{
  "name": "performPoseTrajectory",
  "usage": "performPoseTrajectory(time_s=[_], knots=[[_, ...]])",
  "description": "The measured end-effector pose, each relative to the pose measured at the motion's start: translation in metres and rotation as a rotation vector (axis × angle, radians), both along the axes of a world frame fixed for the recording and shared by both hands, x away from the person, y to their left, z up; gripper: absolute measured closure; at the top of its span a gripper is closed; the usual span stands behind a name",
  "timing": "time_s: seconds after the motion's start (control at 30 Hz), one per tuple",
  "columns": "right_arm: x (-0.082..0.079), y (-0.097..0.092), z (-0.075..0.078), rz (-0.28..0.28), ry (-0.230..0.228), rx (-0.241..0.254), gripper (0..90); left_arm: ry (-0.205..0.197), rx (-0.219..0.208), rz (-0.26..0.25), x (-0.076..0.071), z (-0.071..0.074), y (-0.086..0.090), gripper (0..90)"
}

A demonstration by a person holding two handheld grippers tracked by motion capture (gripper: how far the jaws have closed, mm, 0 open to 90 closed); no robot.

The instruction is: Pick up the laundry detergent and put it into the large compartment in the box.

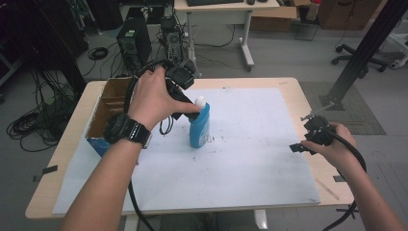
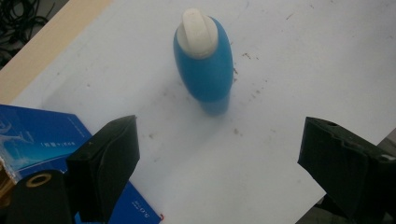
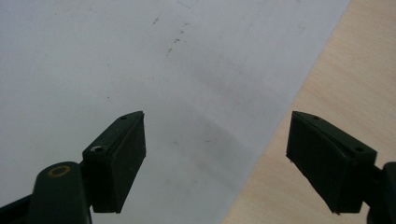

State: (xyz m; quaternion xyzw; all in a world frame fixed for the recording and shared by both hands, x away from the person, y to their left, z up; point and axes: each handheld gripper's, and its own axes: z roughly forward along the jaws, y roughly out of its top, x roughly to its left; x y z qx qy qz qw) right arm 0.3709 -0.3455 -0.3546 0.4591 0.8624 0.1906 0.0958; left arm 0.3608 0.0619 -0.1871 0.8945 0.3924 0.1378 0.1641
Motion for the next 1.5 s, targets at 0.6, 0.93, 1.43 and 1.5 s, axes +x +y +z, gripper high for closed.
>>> performPoseTrajectory(time_s=[0.6, 0.93, 1.43, 1.5], knots=[[0.002, -0.002, 0.001, 0.002, -0.001, 0.0, 20.0, 0.002, -0.017, 0.027, 0.015, -0.004, -0.004, 9.5], [0.003, -0.002, 0.001, 0.004, -0.001, -0.004, 20.0, 0.001, -0.021, 0.037, 0.024, -0.005, -0.007, 9.4], [0.004, -0.003, 0.0, 0.003, 0.002, -0.006, 19.9, -0.002, -0.021, 0.046, 0.031, -0.005, -0.008, 9.4], [0.004, -0.002, 0.0, 0.004, 0.001, -0.006, 19.9, -0.001, -0.022, 0.047, 0.033, -0.005, -0.009, 9.4]])
